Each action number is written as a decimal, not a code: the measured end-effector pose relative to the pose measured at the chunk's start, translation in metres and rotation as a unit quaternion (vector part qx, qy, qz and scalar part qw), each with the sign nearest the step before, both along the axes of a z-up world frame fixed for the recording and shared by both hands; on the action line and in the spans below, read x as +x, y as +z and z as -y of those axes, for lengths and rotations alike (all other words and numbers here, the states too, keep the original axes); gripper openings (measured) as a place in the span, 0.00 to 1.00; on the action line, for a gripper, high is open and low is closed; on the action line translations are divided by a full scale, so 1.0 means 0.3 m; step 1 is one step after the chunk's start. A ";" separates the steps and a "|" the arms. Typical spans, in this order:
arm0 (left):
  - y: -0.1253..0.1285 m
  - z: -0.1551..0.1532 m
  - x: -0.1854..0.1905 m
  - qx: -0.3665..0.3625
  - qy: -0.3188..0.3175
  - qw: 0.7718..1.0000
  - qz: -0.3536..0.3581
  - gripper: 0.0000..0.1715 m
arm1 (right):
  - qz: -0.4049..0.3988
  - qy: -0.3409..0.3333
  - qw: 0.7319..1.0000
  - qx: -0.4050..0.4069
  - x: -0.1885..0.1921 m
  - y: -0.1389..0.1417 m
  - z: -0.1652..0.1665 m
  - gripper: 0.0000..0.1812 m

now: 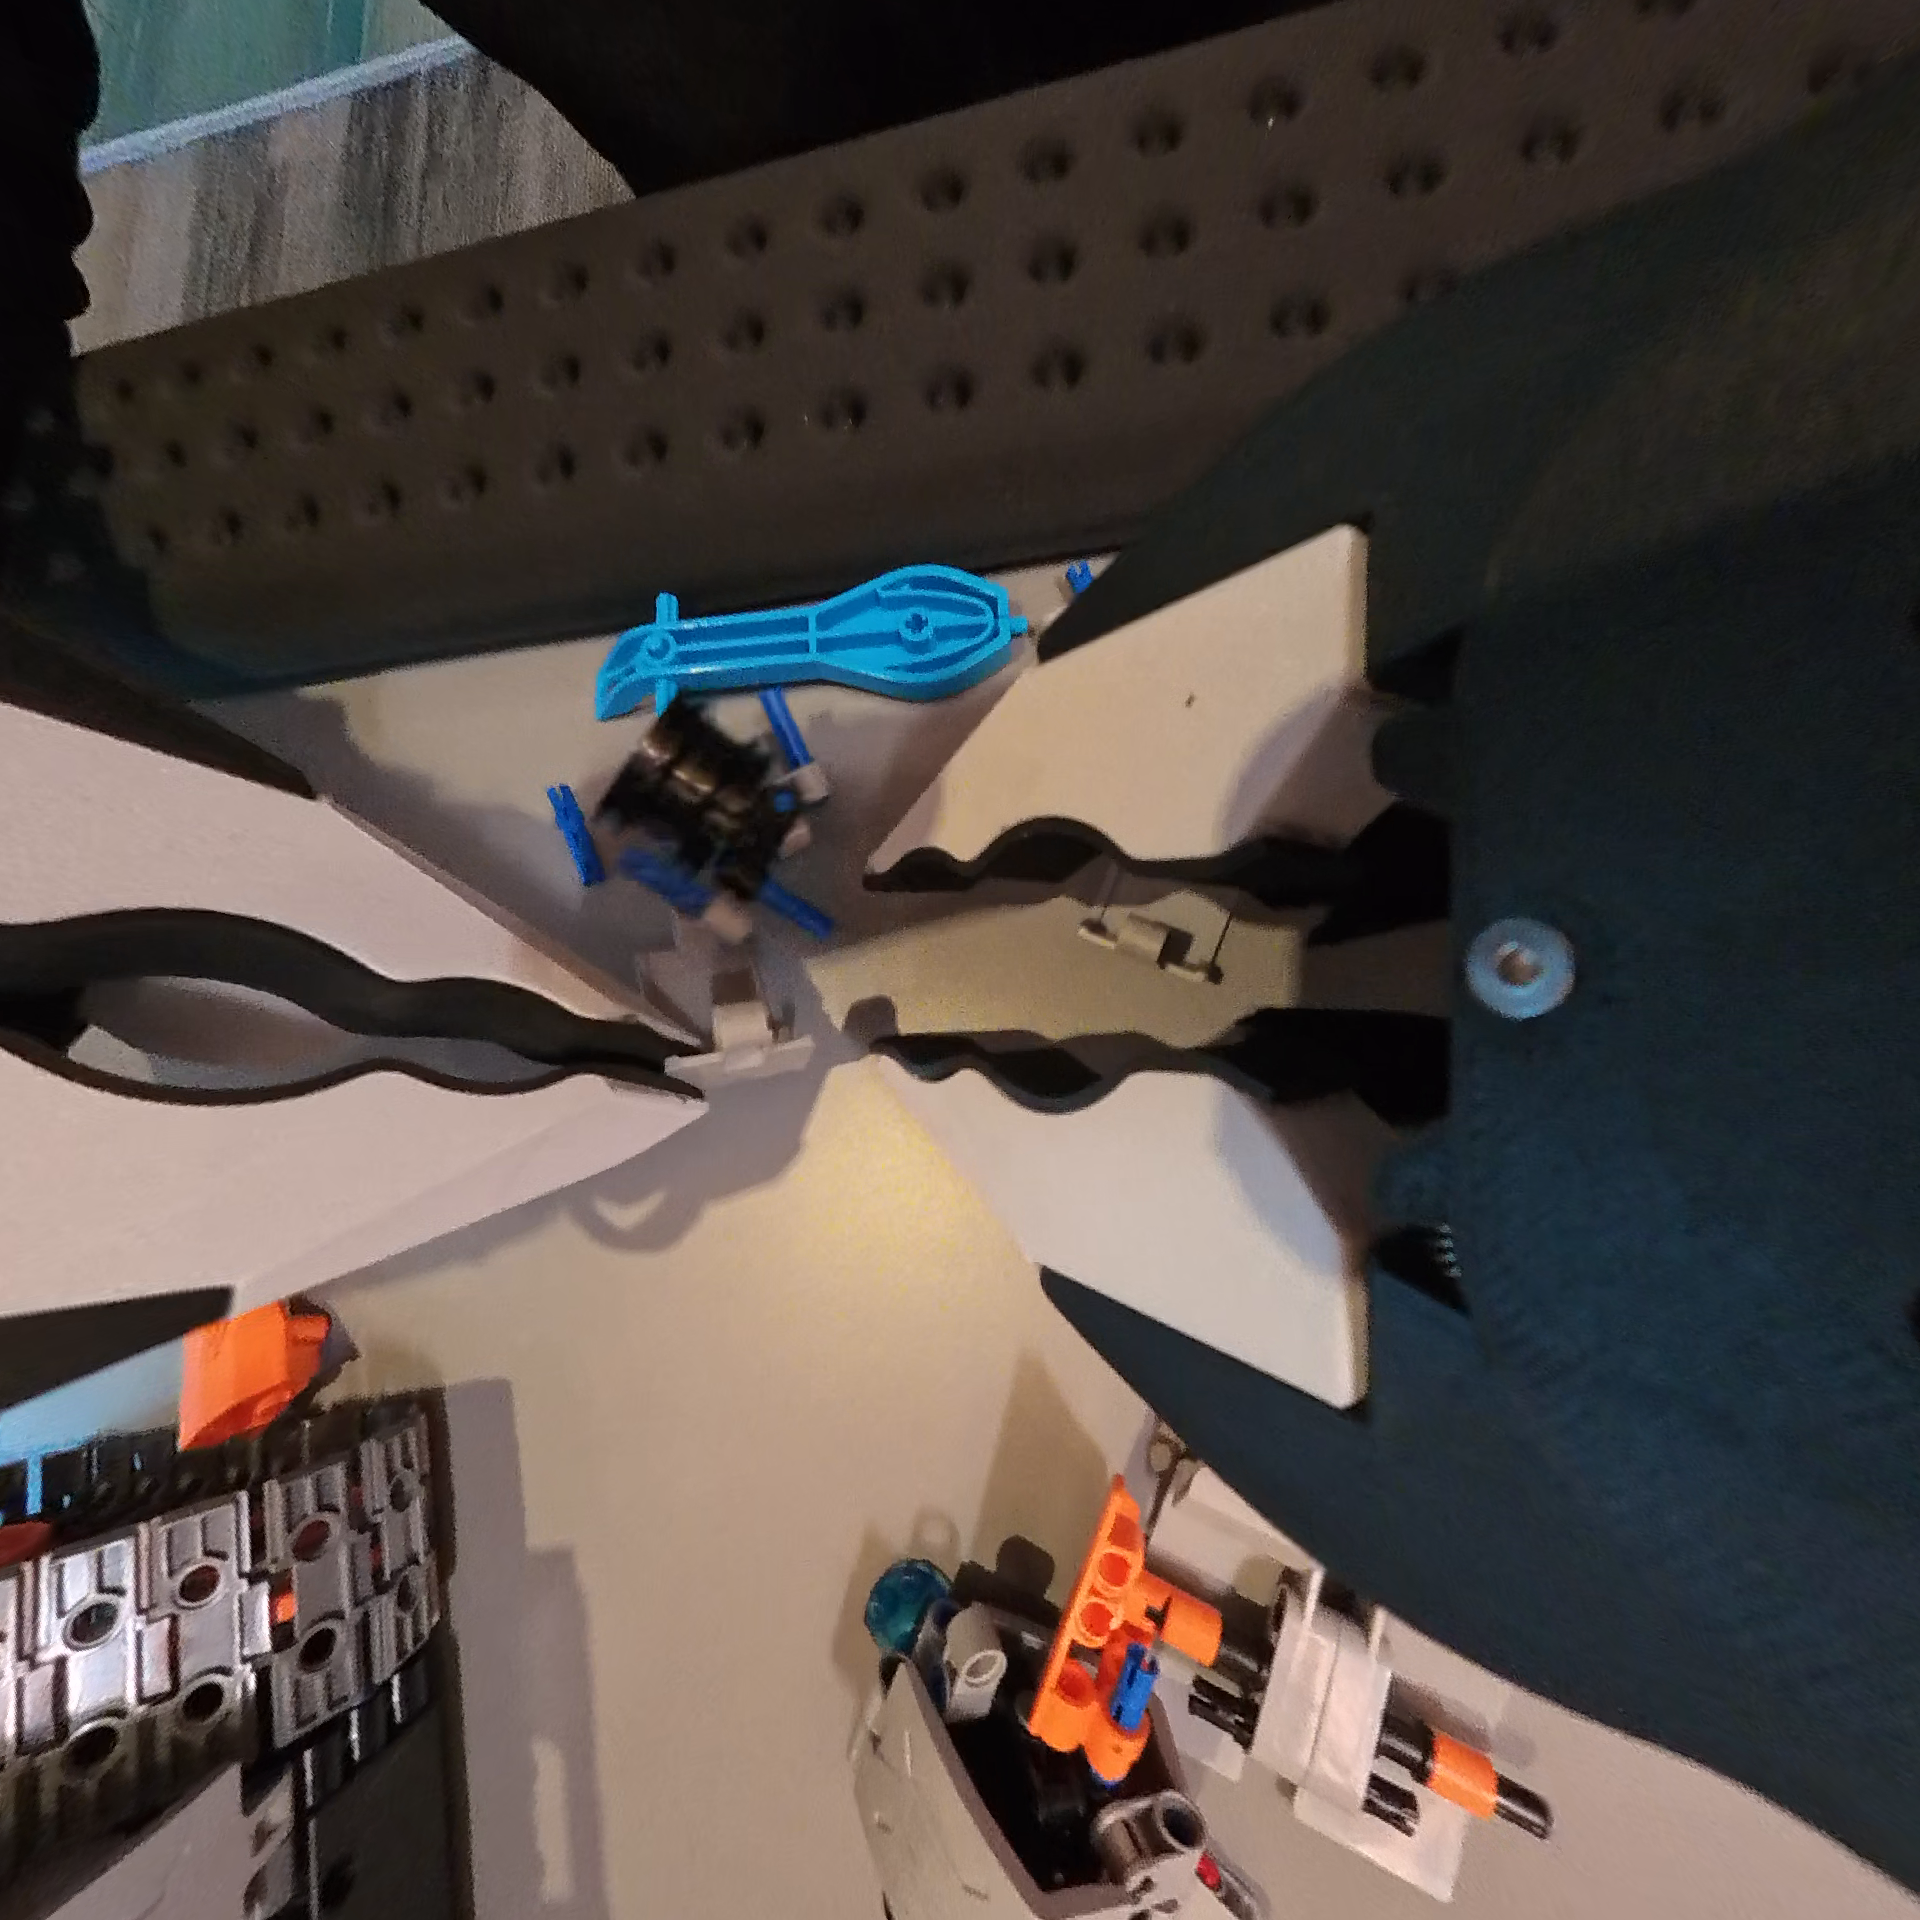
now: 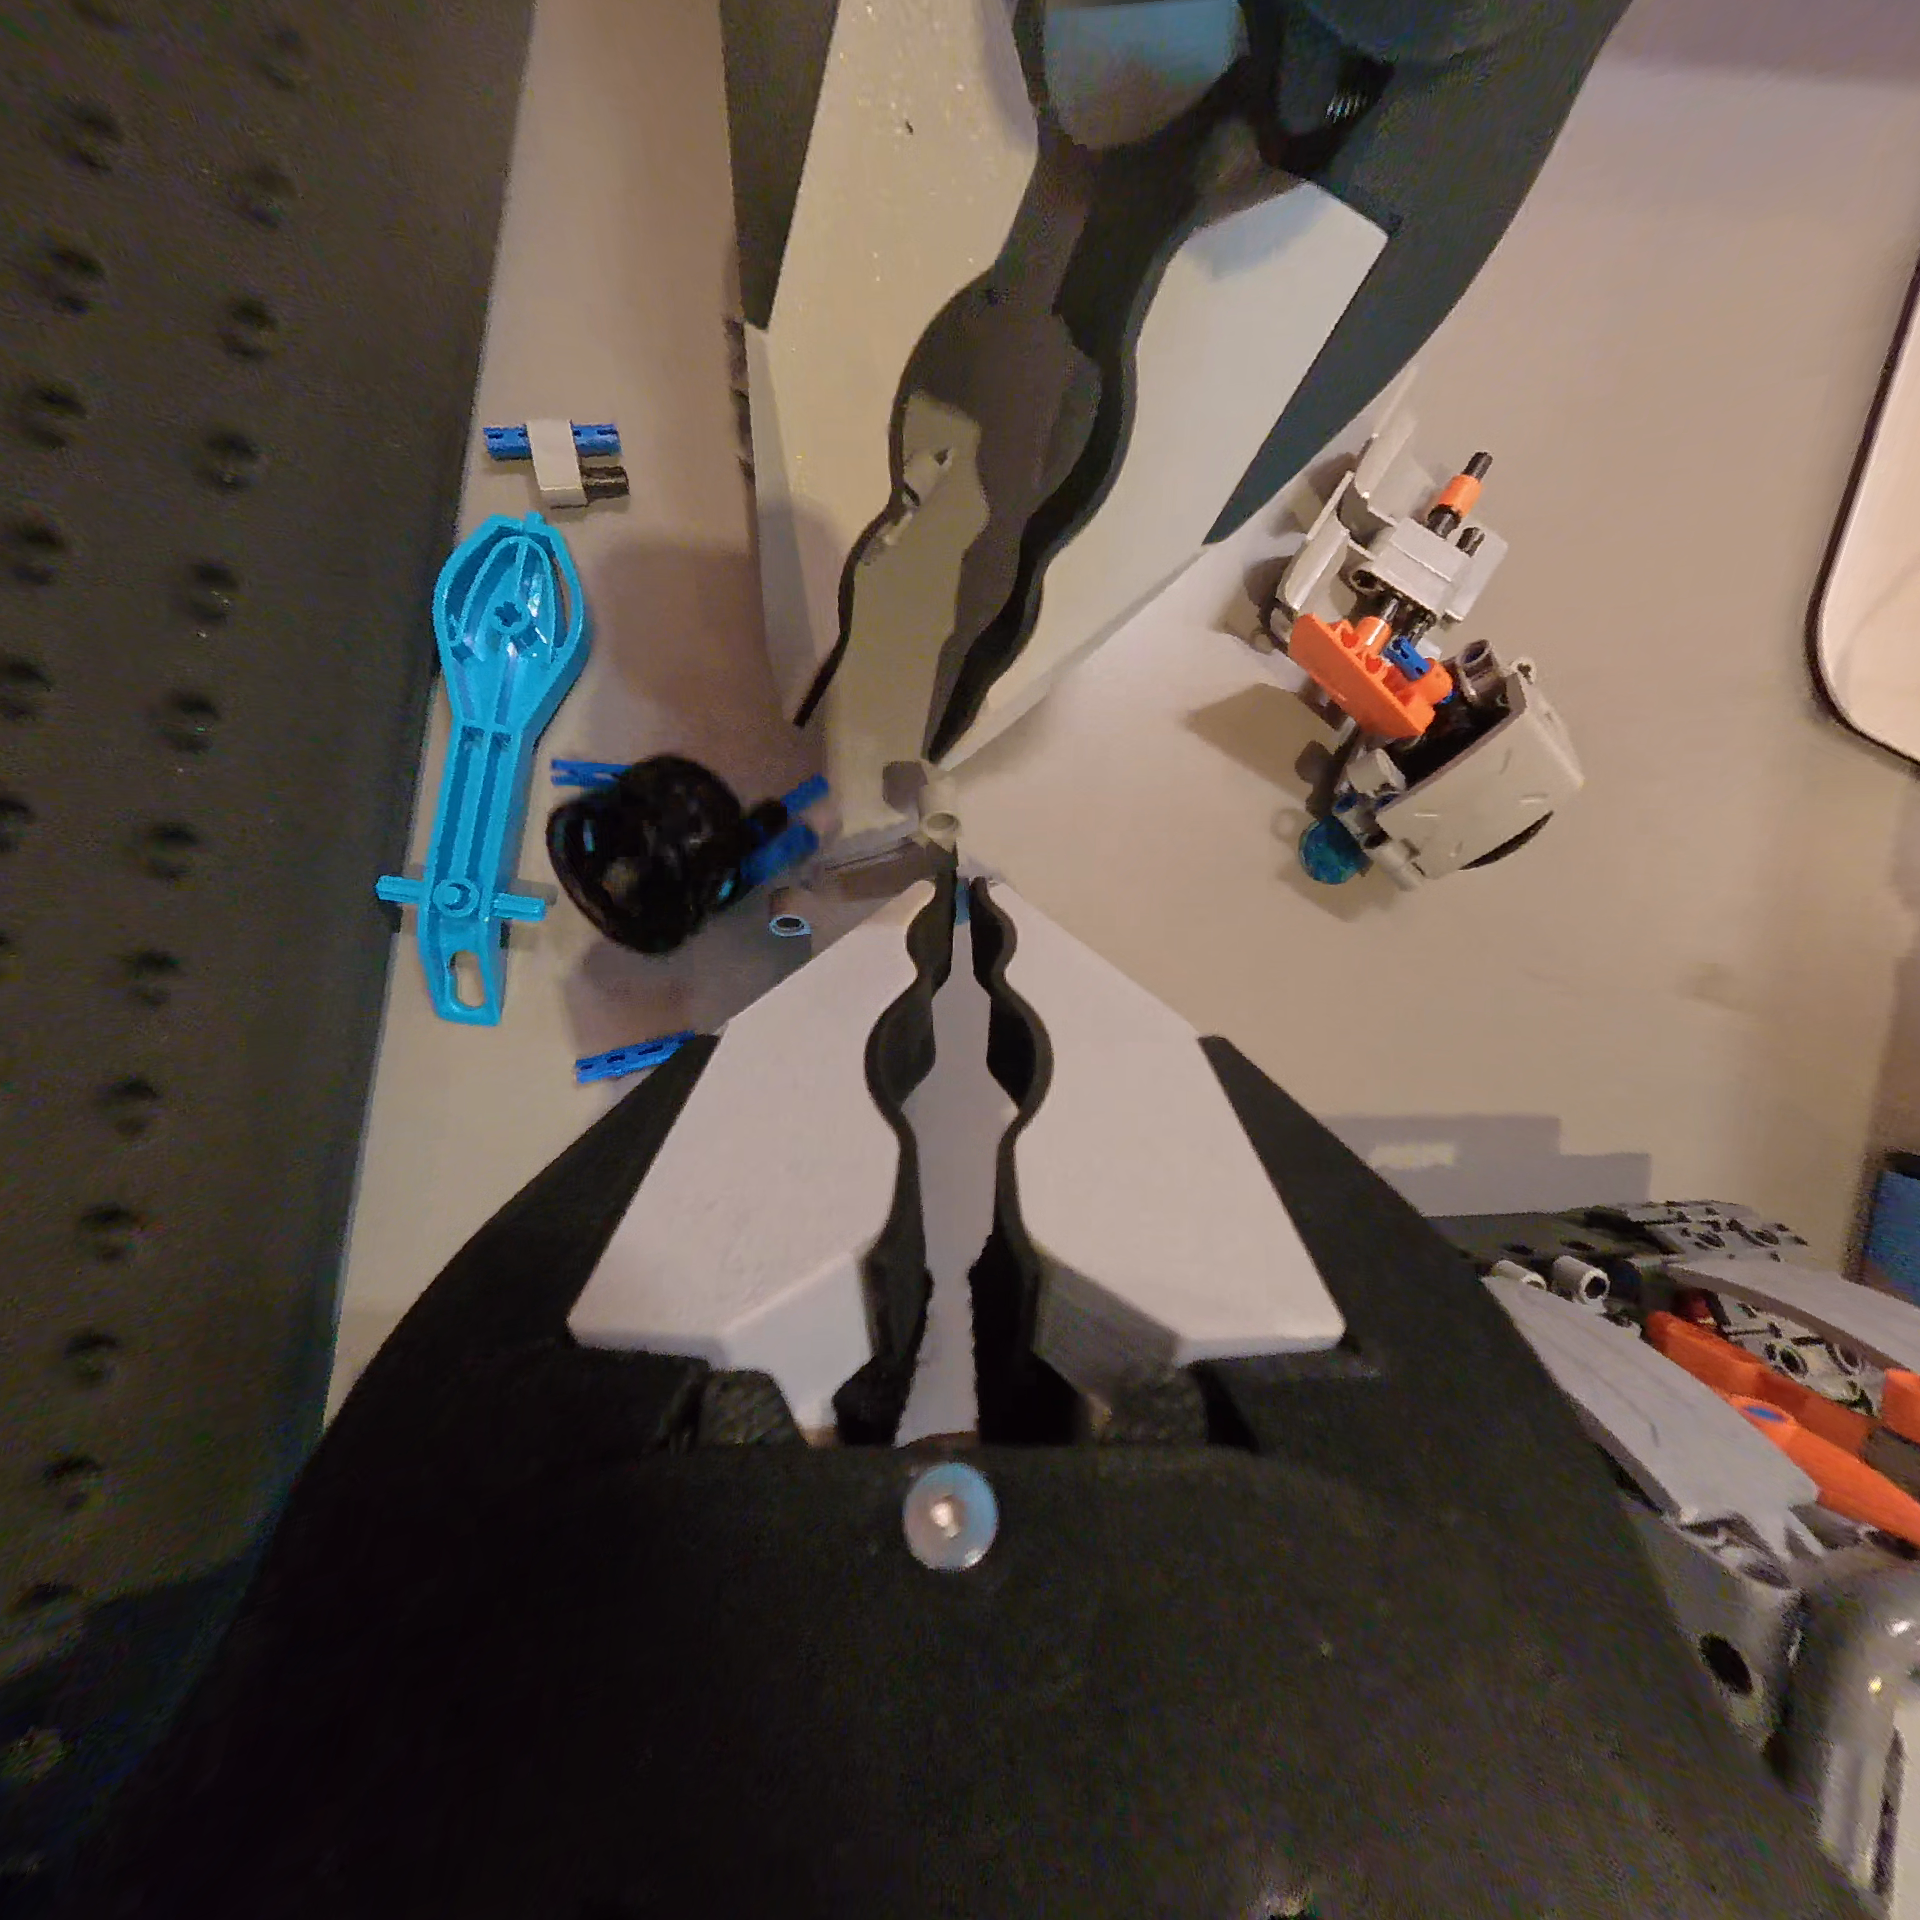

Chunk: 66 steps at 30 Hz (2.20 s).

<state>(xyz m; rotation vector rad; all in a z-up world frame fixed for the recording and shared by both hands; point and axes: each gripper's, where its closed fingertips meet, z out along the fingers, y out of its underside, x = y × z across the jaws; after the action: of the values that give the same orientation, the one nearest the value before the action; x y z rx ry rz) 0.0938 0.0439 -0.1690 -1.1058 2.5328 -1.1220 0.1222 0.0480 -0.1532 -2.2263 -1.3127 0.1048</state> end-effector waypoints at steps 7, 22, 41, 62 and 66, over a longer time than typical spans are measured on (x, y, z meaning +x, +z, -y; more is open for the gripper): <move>0.005 0.020 -0.035 0.064 -0.039 0.996 0.041 0.26 | 0.017 -0.008 1.000 0.004 0.031 0.007 0.021 0.00; 0.045 0.106 0.023 0.044 -0.059 0.994 0.081 0.12 | 0.058 -0.042 0.996 -0.049 0.109 -0.055 0.067 0.02; 0.086 -0.054 0.107 -0.079 0.107 0.991 0.031 0.01 | 0.039 -0.023 0.995 0.090 0.027 0.101 0.013 0.40; 0.130 -0.048 0.101 -0.090 0.086 0.990 0.061 0.01 | 0.017 -0.019 0.996 0.090 0.032 0.075 -0.015 0.26; 0.130 -0.053 0.104 -0.093 0.088 0.990 0.063 0.01 | 0.008 -0.025 0.996 0.087 0.028 0.078 -0.018 0.29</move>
<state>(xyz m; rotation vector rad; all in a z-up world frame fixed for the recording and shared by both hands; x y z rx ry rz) 0.1249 0.0598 -0.1299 -1.2311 2.2242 -1.3529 0.1305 0.0533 -0.1298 -2.1137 -1.2256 -0.0454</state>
